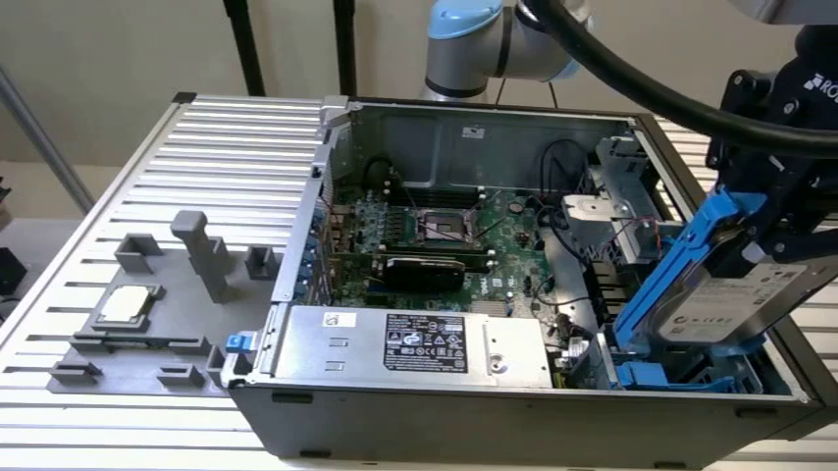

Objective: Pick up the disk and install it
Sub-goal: 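Insert the disk into the insertion slot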

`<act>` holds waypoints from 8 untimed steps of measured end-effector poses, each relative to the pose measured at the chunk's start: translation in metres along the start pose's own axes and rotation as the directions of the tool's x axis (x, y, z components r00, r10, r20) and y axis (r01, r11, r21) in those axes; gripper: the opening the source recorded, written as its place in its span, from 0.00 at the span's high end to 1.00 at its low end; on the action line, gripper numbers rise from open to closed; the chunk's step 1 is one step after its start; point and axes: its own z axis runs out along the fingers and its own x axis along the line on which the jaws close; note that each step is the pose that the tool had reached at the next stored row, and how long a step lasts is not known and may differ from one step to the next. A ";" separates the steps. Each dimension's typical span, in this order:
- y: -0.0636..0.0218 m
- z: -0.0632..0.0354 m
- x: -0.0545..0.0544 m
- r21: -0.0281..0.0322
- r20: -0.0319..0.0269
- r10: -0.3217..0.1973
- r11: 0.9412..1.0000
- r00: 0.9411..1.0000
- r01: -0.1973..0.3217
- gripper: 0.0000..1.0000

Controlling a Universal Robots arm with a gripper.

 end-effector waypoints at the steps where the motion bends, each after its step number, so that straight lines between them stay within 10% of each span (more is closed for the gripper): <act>1: -0.0001 0.0010 0.000 0.000 -0.001 0.000 1.000 1.000 0.000 1.00; 8: -0.0009 0.0089 -0.002 0.000 -0.006 0.000 1.000 1.000 0.000 1.00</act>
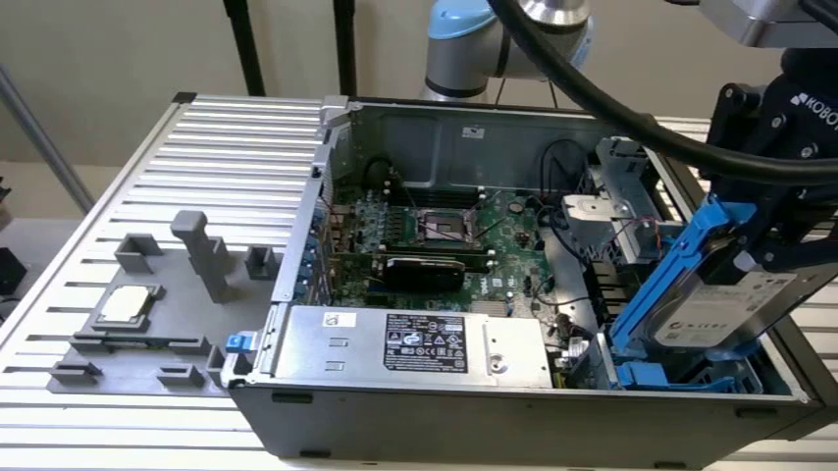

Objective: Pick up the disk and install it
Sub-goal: 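Insert the disk into the insertion slot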

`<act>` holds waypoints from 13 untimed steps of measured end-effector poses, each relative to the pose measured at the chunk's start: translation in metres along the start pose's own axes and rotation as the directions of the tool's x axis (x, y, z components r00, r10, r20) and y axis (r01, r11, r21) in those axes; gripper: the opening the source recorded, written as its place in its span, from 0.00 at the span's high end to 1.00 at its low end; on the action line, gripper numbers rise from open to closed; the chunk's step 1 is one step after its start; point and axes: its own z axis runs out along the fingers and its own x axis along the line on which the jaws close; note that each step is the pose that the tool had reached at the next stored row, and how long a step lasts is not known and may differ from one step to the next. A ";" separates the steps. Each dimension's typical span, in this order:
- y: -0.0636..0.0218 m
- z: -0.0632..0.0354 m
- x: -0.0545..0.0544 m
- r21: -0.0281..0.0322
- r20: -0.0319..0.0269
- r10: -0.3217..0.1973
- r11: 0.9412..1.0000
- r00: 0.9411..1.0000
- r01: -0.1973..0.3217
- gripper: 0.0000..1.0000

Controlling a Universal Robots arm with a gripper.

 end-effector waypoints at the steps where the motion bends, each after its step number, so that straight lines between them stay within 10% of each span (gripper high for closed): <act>1: -0.0002 0.0009 0.000 0.000 -0.001 0.000 1.000 1.000 0.000 1.00; 13: -0.0013 0.0139 -0.007 0.000 -0.007 0.000 1.000 1.000 0.000 1.00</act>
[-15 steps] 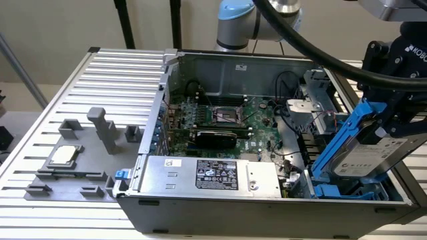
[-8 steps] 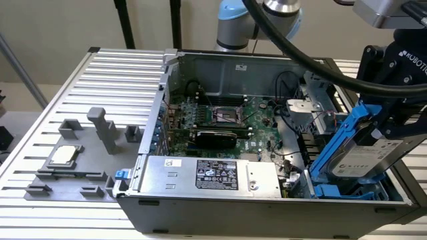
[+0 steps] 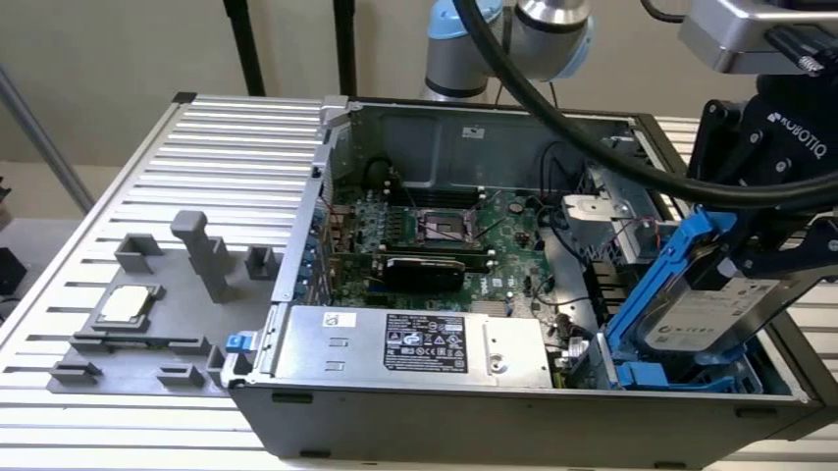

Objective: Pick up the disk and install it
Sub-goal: 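Insert the disk into the insertion slot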

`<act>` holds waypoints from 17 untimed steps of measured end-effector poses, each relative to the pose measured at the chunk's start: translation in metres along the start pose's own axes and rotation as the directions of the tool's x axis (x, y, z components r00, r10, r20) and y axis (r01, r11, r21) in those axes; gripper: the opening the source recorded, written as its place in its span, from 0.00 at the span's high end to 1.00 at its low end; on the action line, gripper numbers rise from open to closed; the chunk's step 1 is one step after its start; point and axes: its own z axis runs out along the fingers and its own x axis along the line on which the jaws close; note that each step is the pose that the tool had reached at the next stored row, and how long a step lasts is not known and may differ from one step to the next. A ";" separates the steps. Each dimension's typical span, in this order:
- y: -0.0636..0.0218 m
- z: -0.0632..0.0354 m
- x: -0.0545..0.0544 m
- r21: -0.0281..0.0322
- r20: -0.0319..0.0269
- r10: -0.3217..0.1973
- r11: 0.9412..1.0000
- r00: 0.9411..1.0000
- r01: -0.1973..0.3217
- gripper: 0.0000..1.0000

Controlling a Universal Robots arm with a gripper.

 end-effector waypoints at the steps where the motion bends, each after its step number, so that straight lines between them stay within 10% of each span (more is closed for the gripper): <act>1: 0.0000 0.0015 0.000 0.000 0.000 0.000 1.000 1.000 0.000 1.00; 17: 0.0002 0.0233 -0.004 0.000 -0.003 -0.001 1.000 1.000 0.001 1.00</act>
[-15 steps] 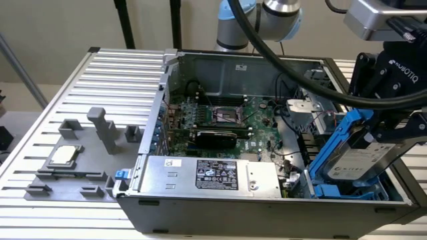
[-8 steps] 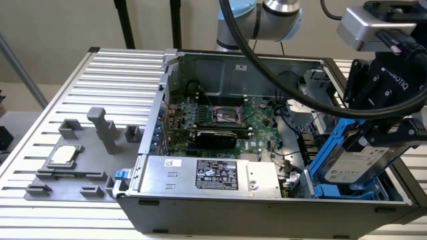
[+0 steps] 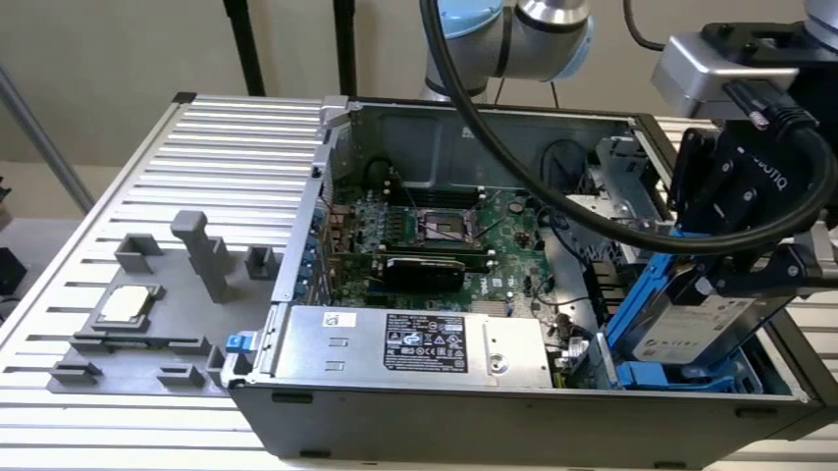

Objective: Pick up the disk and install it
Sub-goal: 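Insert the disk into the insertion slot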

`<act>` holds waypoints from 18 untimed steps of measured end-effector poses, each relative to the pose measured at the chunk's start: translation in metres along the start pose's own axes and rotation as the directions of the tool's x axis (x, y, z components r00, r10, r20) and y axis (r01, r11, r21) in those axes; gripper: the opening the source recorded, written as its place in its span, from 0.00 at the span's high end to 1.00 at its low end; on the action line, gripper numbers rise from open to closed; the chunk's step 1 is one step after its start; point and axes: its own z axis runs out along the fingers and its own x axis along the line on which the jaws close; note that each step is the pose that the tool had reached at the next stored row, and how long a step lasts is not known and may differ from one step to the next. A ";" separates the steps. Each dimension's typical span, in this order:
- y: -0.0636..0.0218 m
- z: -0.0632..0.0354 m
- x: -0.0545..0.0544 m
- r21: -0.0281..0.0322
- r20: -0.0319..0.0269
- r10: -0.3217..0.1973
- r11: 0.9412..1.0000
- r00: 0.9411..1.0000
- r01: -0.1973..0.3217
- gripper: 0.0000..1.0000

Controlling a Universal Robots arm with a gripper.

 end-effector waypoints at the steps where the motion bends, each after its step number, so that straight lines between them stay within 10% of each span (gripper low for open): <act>1: 0.0002 0.0013 0.000 0.000 0.000 -0.001 1.000 1.000 0.001 1.00; 18: 0.0023 0.0248 0.000 -0.004 -0.001 -0.012 1.000 1.000 0.012 1.00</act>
